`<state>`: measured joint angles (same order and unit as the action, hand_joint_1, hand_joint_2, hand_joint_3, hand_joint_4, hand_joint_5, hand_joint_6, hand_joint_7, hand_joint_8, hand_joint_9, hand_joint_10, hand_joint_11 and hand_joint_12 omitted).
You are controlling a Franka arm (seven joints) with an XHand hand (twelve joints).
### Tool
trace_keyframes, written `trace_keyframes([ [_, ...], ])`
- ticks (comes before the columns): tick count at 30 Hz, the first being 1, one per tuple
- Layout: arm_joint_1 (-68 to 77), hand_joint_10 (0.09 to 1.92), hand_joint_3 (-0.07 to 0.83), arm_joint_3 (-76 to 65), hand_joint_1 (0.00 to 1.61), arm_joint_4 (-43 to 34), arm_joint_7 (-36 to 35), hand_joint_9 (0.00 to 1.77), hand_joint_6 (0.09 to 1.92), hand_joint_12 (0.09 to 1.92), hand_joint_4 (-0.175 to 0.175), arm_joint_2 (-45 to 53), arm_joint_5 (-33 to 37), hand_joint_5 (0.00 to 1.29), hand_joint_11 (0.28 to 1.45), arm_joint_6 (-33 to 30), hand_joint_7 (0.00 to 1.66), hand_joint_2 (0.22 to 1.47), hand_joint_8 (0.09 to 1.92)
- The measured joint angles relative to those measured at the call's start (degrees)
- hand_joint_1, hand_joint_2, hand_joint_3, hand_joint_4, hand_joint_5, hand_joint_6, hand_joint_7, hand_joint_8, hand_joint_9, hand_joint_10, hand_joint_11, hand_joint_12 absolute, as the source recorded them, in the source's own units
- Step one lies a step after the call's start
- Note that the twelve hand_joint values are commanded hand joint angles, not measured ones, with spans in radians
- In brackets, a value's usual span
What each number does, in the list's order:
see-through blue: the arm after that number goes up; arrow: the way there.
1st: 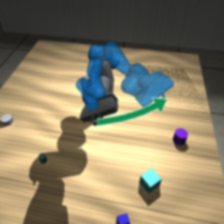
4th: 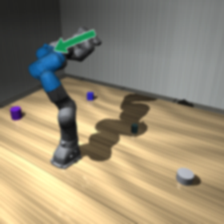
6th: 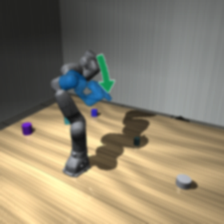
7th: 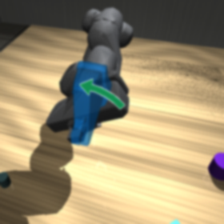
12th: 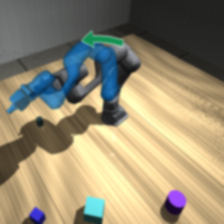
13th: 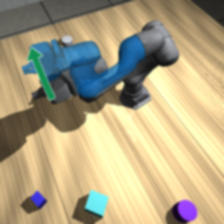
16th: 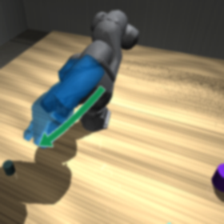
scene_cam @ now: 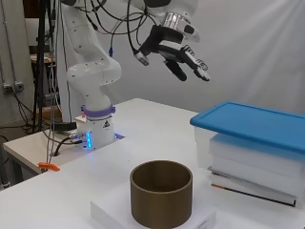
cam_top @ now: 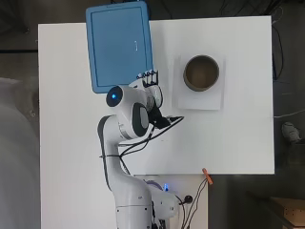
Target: Teleoperate dual arm-hand system to remove items from a box
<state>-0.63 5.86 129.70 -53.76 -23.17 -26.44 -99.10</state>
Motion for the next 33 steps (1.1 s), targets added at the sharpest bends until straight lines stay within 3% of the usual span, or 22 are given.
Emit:
trace_keyframes([
  [5,1.7,0.09,0.008,2.8,0.15,4.9,1.5,0.4,0.09,0.09,0.097,0.6,-8.1,0.34,0.43,-20.2,0.4,0.9,0.09],
  [7,2.1,0.09,0.013,3.3,0.11,6.1,0.8,0.4,0.09,0.09,0.095,0.3,-7.0,0.34,0.44,-22.4,0.4,0.91,0.09],
  [10,2.2,0.09,0.013,4.2,0.07,8.1,1.1,0.4,0.09,0.09,0.094,0.8,-5.7,0.33,0.43,-20.7,0.4,0.92,0.09],
  [16,2.0,0.09,0.006,6.1,0.02,7.4,5.6,0.4,0.09,0.09,0.111,2.7,-6.4,0.31,0.43,-11.2,0.38,0.92,0.09],
  [33,1.9,0.09,0.011,9.8,0.03,2.7,16.2,0.39,0.09,0.09,0.085,13.7,-16.2,0.3,0.4,-9.5,0.36,0.97,0.09],
])
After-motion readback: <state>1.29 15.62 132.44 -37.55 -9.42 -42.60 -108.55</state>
